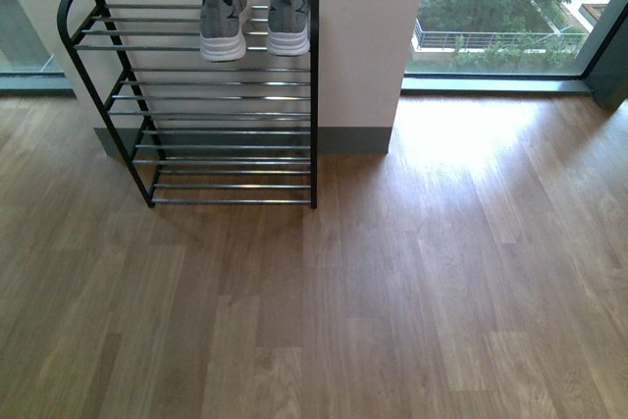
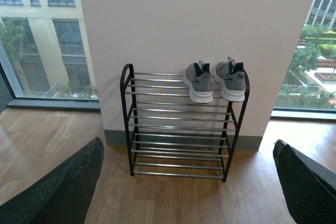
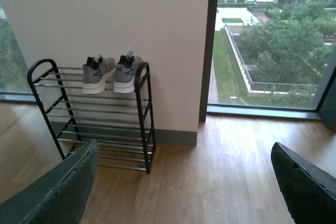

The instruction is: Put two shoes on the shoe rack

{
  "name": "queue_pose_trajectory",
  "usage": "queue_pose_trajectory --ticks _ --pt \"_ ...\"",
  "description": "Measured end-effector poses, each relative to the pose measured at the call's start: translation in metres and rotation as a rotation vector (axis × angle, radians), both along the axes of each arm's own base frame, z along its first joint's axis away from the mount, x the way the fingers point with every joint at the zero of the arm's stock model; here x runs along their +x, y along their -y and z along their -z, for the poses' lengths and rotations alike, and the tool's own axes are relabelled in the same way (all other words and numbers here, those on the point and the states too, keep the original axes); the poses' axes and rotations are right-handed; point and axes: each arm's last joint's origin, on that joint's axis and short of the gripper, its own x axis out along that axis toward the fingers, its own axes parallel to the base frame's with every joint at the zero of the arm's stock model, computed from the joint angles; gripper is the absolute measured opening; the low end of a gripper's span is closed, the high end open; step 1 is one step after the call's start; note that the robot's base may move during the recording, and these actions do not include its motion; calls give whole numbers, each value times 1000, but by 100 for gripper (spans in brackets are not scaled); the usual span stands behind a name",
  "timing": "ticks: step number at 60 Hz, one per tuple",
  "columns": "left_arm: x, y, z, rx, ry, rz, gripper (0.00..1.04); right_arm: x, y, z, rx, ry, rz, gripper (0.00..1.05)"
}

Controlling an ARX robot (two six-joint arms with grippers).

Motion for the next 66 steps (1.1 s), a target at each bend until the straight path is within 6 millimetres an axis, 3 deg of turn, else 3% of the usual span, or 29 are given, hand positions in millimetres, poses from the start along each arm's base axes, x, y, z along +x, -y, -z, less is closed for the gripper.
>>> queue_pose_trajectory --ticks 66 --pt "0 0 0 0 0 0 95 0 0 0 0 -1 0 95"
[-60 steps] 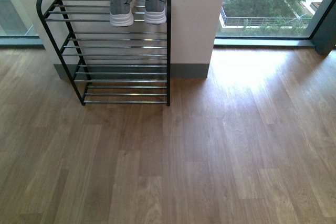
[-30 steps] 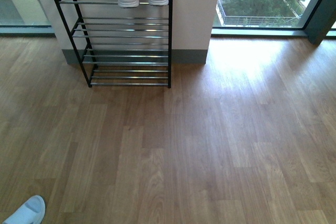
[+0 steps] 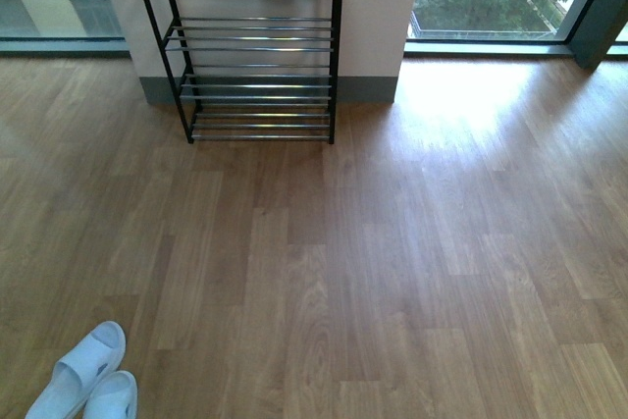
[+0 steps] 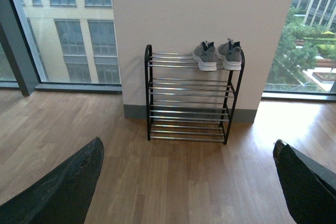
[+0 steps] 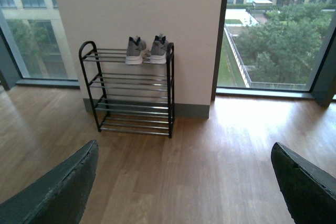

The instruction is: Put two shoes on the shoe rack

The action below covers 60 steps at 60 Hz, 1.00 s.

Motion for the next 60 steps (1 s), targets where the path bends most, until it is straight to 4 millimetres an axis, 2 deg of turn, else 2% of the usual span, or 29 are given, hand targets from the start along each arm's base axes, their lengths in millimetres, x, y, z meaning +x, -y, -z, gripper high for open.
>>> queue_pose_trajectory --ticks 60 --pt "0 0 0 0 0 -4 95 0 0 0 0 -2 -6 95"
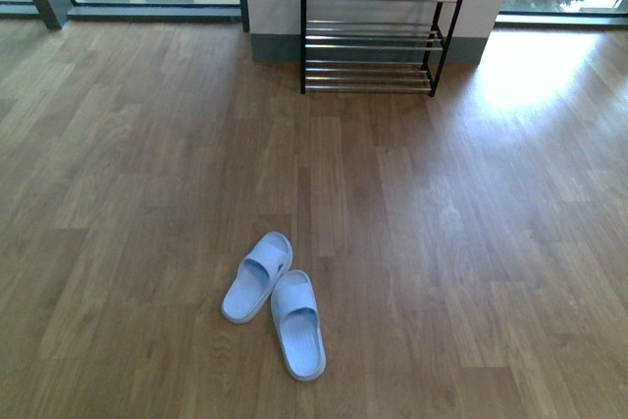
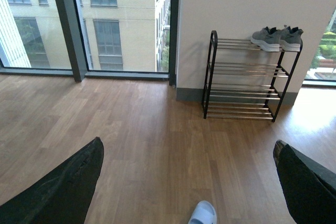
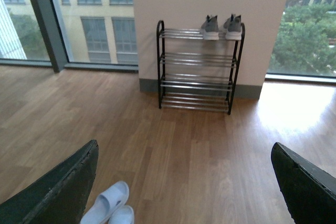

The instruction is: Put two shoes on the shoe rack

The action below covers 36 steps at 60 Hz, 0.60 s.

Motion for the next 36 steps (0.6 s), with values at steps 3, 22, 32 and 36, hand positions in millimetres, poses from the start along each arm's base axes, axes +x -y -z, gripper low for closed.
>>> queue_pose_trajectory --ticks 3,22,32,36 --pt "0 0 0 0 0 1 95 0 0 0 0 0 2 95" --pt "0 0 0 0 0 -3 95 0 0 0 0 -1 -3 95" --pt "0 0 0 1 0 4 95 0 0 0 0 -1 5 95" --pt "0 0 0 1 0 4 95 0 0 0 0 -1 4 95"
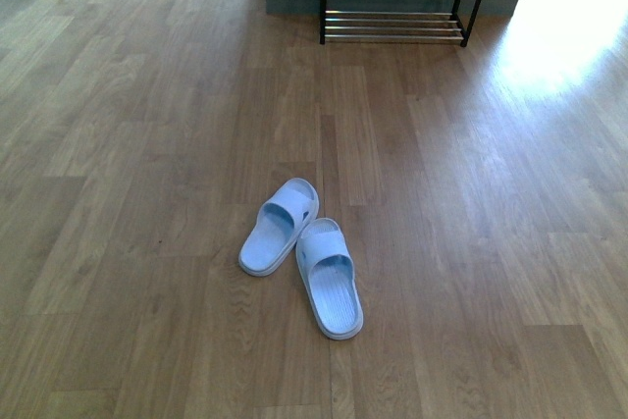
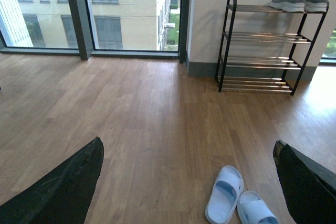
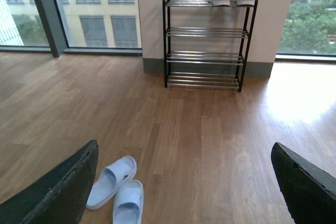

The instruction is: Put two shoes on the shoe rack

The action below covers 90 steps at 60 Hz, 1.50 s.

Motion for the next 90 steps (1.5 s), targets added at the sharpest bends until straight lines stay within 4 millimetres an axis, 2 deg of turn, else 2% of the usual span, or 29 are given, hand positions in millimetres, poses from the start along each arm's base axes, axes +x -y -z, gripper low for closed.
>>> queue_pose_trajectory --ticks 90 --pt "0 0 0 0 0 0 95 0 0 0 0 1 0 95"
